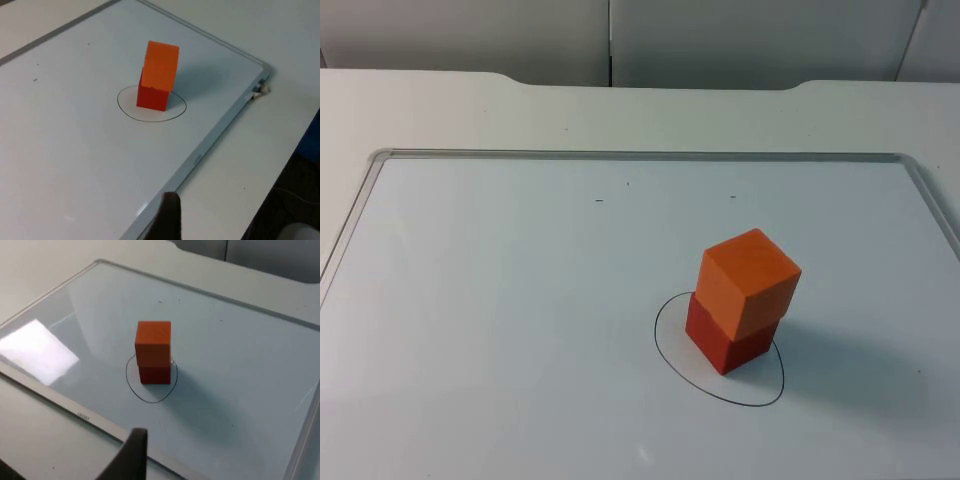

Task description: Pick up one cube with the left hand and another cube with the right hand. First place the cube in the right hand at the target position, then stack the cube in the left hand on top.

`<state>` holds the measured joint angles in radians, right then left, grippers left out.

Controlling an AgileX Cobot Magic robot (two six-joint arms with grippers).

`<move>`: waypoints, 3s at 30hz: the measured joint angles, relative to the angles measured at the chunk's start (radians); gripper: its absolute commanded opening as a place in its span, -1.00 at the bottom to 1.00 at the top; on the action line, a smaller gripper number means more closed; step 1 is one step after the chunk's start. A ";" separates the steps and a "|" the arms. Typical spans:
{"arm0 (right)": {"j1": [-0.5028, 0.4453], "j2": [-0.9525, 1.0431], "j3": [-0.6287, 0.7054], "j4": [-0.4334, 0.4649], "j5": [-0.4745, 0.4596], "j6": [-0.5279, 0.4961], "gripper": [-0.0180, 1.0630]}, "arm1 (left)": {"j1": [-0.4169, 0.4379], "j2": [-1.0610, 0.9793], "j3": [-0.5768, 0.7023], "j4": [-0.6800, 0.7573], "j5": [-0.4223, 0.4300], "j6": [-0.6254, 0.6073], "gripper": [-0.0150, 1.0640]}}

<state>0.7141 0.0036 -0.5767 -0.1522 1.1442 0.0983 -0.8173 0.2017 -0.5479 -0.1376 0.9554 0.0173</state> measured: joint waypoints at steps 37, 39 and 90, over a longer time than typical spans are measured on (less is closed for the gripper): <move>0.000 0.000 0.034 -0.059 0.000 0.006 0.97 | 0.000 -0.198 0.027 0.178 0.139 -0.025 0.81; 0.000 0.000 0.034 -0.059 0.000 0.006 0.97 | 0.000 -0.198 0.027 0.178 0.137 -0.025 0.98; 0.000 0.000 0.060 0.044 -0.053 -0.055 0.97 | 0.000 -0.198 0.027 0.176 0.137 -0.025 0.98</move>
<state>0.7139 0.0036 -0.5170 -0.1084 1.0911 0.0430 -0.8173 0.0037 -0.5205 0.0382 1.0922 -0.0073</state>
